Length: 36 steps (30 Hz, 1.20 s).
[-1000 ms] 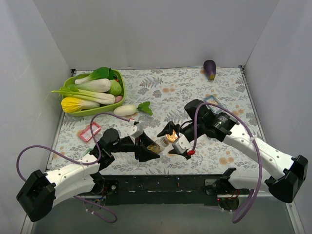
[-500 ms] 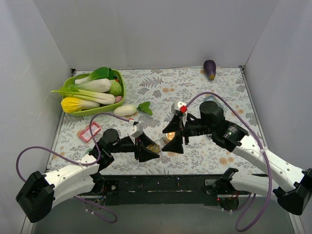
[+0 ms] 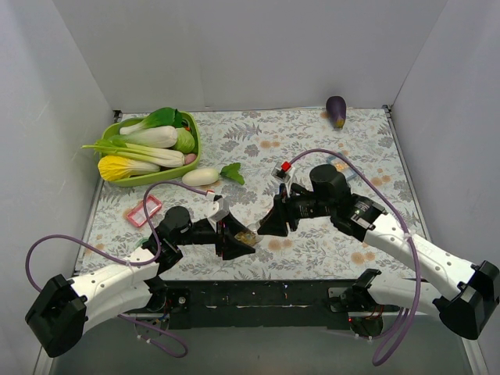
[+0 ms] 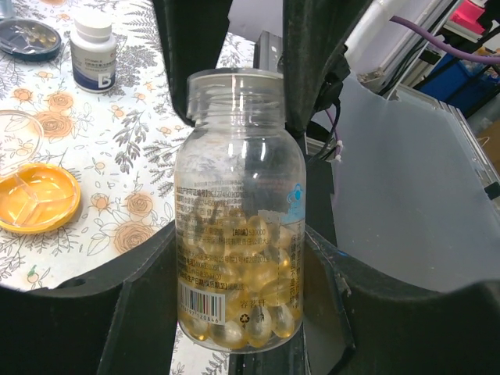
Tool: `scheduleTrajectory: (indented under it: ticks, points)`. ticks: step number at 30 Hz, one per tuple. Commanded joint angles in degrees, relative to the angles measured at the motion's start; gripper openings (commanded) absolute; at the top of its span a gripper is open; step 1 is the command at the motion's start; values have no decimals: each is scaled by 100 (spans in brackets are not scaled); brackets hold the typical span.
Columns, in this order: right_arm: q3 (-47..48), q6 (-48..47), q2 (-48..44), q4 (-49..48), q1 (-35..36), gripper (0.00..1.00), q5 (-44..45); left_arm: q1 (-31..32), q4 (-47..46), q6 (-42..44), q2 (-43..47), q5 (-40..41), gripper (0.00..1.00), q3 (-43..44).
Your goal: Sort the pills into containers
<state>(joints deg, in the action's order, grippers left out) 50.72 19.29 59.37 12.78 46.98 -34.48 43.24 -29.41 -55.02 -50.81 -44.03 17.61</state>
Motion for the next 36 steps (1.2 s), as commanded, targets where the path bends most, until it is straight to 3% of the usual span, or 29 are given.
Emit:
scheduleTrajectory:
  ticks: [1, 6, 8, 12, 13, 15, 20, 23, 29, 36]
  points:
    - [61, 67, 39, -276, -5, 44, -391, -9, 58, 141, 115, 79, 0, 147]
    - [306, -537, 144, -320, -5, 7, -937, -9, 49, 176, 97, 27, 0, 155]
    - [491, -1135, 232, -223, -5, 3, -1411, -9, 49, 176, 62, -35, 0, 182]
    - [1411, -4239, 610, 847, -5, 1, -2667, -9, 5, 176, -43, -255, 0, 269]
    - [1588, -4858, 793, 1580, -5, 1, -2887, -9, -12, 168, -104, -299, 0, 287]
    - [2140, -7127, 979, 2462, 21, 1, -3073, -9, -30, 150, -149, -395, 0, 340]
    - [3004, -11011, 1568, 5008, 197, 1, -2503, -9, 84, 176, -193, -580, 0, 428]
    - [3233, -13060, 1656, 5743, 363, 1, -2038, -9, 259, 290, -193, -651, 0, 463]
    - [2700, -14469, 1112, 5526, 680, 1, -1132, -9, 427, 396, -263, -800, 0, 507]
    - [2408, -14533, 786, 5332, 839, 1, -964, -9, 541, 501, -412, -940, 0, 604]
